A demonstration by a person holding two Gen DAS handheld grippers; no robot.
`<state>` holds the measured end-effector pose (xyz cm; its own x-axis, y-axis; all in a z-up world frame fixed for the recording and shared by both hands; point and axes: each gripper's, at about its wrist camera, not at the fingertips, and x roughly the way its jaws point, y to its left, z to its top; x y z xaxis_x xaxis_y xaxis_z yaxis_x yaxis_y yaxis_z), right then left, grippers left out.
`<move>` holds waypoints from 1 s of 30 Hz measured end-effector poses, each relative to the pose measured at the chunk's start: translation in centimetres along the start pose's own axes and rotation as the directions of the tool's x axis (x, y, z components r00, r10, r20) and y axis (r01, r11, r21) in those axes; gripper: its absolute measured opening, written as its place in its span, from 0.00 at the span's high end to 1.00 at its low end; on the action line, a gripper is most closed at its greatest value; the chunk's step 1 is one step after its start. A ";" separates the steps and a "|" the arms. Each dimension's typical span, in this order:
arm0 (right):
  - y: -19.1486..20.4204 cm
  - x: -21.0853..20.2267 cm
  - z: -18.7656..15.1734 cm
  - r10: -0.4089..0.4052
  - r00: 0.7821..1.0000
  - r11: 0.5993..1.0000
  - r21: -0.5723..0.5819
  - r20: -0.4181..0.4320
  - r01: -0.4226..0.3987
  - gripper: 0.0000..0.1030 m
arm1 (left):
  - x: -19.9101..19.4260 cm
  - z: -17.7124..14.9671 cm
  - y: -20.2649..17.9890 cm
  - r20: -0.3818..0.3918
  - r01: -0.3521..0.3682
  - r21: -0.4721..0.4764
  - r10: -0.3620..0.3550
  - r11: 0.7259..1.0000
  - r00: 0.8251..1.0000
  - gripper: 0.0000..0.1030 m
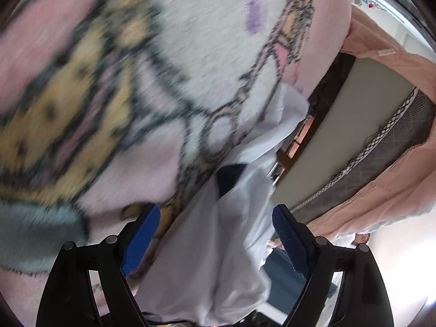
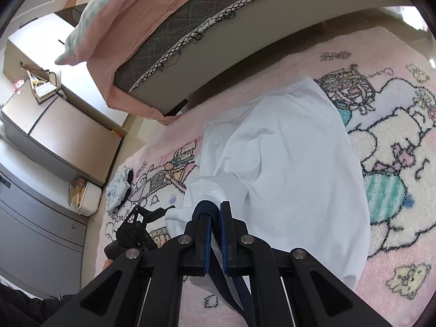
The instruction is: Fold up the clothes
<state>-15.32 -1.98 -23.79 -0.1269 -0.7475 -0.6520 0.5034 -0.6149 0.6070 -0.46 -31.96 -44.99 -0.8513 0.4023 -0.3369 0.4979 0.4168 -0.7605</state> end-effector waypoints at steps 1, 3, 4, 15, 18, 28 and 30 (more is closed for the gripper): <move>-0.1 0.2 0.0 -0.001 1.000 1.000 0.000 -0.006 0.001 0.97 | 0.1 0.4 -0.4 0.002 0.015 0.007 -0.015 1.000 1.000 0.18; -0.2 0.5 -0.1 -0.002 1.000 1.000 -0.001 -0.018 0.002 0.97 | 0.4 1.1 -1.3 -0.006 0.043 0.030 -0.042 0.999 0.999 0.18; -0.3 0.7 -0.1 -0.001 1.000 1.000 0.000 -0.024 0.001 0.97 | 0.8 1.4 -2.0 -0.023 0.038 0.069 -0.036 0.997 0.999 0.18; -1.0 1.2 -0.7 0.028 0.998 1.000 0.016 -0.065 -0.027 0.97 | 5.3 2.4 -9.0 -0.243 -0.037 0.768 0.344 0.640 0.907 0.18; -0.9 1.3 -1.0 0.036 0.996 0.999 0.010 -0.081 -0.035 0.97 | 4.5 1.5 -9.7 -0.192 -0.014 0.889 0.401 0.457 0.896 0.18; -1.2 1.9 -1.5 0.055 0.993 0.998 0.042 -0.101 -0.051 0.97 | 7.1 1.0 -10.6 -0.252 0.117 0.943 0.441 0.311 0.862 0.19; -1.2 1.9 -1.6 0.055 0.993 0.998 0.045 -0.107 -0.050 0.97 | 8.2 0.5 -10.7 -0.241 0.105 0.947 0.457 0.303 0.856 0.20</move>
<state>-14.85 -2.28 -26.49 -0.0072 -0.7491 -0.6624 0.4706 -0.5870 0.6588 -12.83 -33.55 -39.85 -0.4611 0.7317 -0.5020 -0.0953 -0.6033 -0.7918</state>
